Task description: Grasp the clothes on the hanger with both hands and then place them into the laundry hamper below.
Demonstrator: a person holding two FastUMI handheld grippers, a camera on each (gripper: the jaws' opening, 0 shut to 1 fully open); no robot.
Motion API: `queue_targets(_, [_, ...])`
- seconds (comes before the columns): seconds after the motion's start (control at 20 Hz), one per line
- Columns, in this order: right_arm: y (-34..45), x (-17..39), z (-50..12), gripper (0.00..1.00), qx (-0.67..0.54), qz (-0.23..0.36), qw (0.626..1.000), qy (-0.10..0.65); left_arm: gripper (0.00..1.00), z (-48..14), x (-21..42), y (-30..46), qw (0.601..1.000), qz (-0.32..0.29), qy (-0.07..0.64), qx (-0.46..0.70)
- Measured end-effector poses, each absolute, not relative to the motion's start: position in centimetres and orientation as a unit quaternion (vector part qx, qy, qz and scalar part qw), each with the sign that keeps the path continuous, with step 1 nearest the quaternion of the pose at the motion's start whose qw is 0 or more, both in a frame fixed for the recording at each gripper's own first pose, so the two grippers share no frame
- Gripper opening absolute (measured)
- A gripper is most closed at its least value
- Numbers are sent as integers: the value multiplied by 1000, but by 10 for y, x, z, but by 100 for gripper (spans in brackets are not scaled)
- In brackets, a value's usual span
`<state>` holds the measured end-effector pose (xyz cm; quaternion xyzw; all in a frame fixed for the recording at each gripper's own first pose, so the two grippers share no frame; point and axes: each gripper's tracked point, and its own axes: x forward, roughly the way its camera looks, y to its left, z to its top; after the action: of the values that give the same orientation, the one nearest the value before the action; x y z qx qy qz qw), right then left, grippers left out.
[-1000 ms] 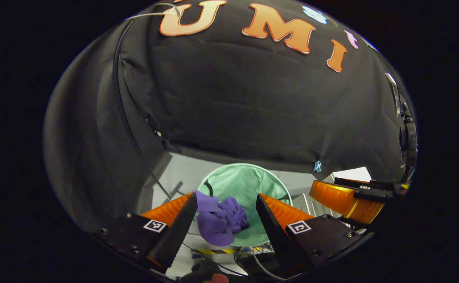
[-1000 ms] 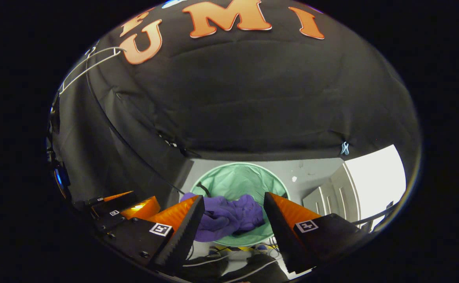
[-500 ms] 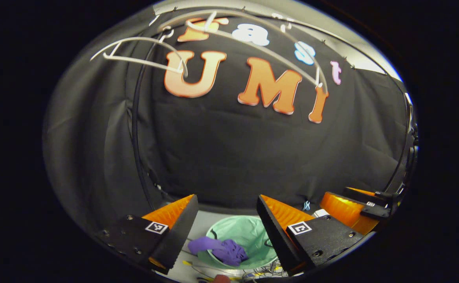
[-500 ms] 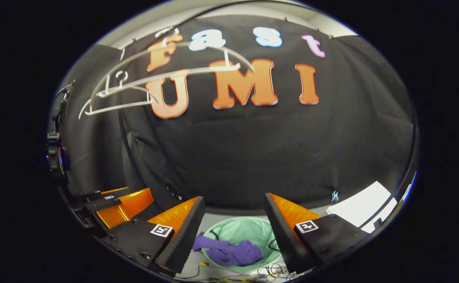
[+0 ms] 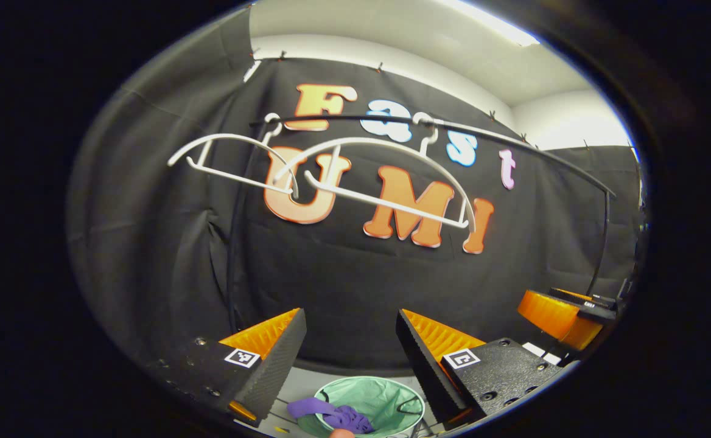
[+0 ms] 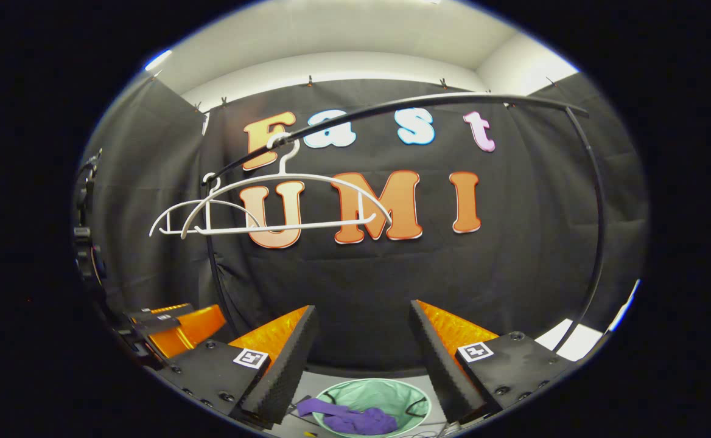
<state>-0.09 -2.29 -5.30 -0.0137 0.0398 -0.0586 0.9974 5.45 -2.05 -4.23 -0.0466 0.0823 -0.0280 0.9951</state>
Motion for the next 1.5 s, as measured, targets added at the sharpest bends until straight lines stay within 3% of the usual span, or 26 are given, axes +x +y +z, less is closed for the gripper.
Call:
queue_targets(0.1, [-28,-18,-38,100,-29,-42,998,31,92,-30,51,-26,996,-17,70,-59])
queue_targets(0.25, [-39,-41,-21,94,-28,-22,999,18,99,-12,37,-41,997,-10,50,-58])
queue_targets(0.35, [-44,-56,-15,91,-22,-14,1000,16,90,3,19,-47,998,0,35,-44])
queue_targets(0.4, [-47,-63,-12,89,-16,-11,1000,16,94,8,11,-50,999,5,30,-39])
queue_targets(0.45, [-50,-70,-9,89,-8,-7,1000,12,90,11,7,-52,999,6,27,-39])
queue_targets(0.55, [-60,-84,-3,89,1,-5,1000,5,94,16,-4,-62,999,2,28,-47])
queue_targets(0.65, [-69,-96,1,89,3,-5,1000,1,90,20,-14,-66,998,7,29,-49])
queue_targets(0.8, [-80,-111,5,89,8,-3,1000,-1,90,22,-37,-75,999,22,21,-40])
queue_targets(0.85, [-83,-116,6,89,10,0,1000,-1,94,22,-43,-80,999,23,20,-42])
queue_targets(0.9, [-85,-120,6,89,12,3,1000,-2,90,22,-47,-85,998,23,19,-47])
queue_targets(1.0, [-91,-126,8,89,16,3,1000,-5,94,25,-58,-93,998,23,15,-50])
queue_targets(1.05, [-93,-129,8,98,18,2,1000,-6,90,25,-62,-95,998,25,13,-49])
queue_targets(1.5, [-97,-151,3,98,39,9,999,-13,94,29,-87,-128,999,-1,18,-40])
